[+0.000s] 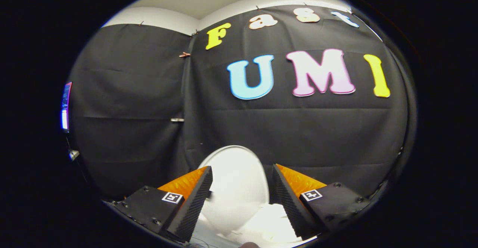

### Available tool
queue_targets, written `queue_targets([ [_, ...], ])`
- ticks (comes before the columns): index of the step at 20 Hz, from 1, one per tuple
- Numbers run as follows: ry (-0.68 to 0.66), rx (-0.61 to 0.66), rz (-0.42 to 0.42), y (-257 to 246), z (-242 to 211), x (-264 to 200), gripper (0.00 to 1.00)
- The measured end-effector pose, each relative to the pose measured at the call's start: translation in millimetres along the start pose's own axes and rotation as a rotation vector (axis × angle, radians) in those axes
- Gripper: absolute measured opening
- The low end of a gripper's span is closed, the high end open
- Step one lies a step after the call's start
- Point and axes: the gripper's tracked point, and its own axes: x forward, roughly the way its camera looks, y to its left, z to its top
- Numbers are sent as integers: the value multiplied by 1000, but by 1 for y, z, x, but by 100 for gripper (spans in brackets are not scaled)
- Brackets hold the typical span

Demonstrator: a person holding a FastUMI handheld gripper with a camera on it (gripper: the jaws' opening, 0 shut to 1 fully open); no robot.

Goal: Open the toilet lid.

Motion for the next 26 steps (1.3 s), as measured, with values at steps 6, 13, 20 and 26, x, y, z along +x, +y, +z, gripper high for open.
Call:
queue_targets([
  [6, -83, -58, -246, -153, 18, -86, 100],
  [13, -149, -85, -526, -288, -17, -182, 99],
  [20, -147, -120, -529, -289, -39, -192, 99],
  [26, -137, -121, -479, -267, -49, -187, 99],
])
